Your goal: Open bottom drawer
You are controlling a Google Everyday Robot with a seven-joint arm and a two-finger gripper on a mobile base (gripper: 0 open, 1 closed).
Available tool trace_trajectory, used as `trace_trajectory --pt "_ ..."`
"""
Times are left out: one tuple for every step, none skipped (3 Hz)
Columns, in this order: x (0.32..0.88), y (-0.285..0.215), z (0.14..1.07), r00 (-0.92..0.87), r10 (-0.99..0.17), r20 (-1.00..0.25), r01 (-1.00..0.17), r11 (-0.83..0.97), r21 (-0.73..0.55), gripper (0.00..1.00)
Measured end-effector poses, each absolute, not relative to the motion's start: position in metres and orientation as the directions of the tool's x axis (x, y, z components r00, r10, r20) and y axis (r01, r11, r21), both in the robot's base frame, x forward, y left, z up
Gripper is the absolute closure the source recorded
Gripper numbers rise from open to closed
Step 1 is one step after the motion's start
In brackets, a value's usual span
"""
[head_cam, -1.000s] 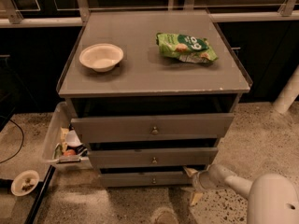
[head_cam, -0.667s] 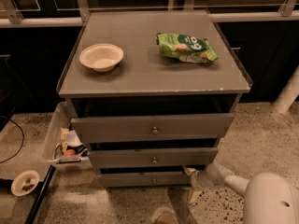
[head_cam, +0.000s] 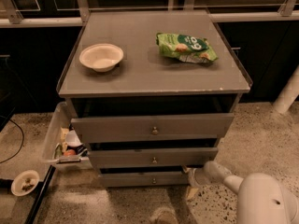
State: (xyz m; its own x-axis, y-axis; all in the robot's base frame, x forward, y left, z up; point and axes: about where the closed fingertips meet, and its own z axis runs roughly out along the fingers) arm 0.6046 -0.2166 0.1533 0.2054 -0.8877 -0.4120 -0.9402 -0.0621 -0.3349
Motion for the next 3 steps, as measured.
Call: trace_trajectory --pt "0.6046 -0.2166 0.1532 0.205 -0.888 -0.412 -0.94 -0.062 -0.335 0.18" --pt "0.6045 -0.2166 0.1532 0.205 -0.888 -0.412 -0.94 -0.062 -0.335 0.42" --pt "0.5998 -0.2161 0.1532 0.209 -0.883 -0.42 -0.944 -0.07 -0.323 0.65"
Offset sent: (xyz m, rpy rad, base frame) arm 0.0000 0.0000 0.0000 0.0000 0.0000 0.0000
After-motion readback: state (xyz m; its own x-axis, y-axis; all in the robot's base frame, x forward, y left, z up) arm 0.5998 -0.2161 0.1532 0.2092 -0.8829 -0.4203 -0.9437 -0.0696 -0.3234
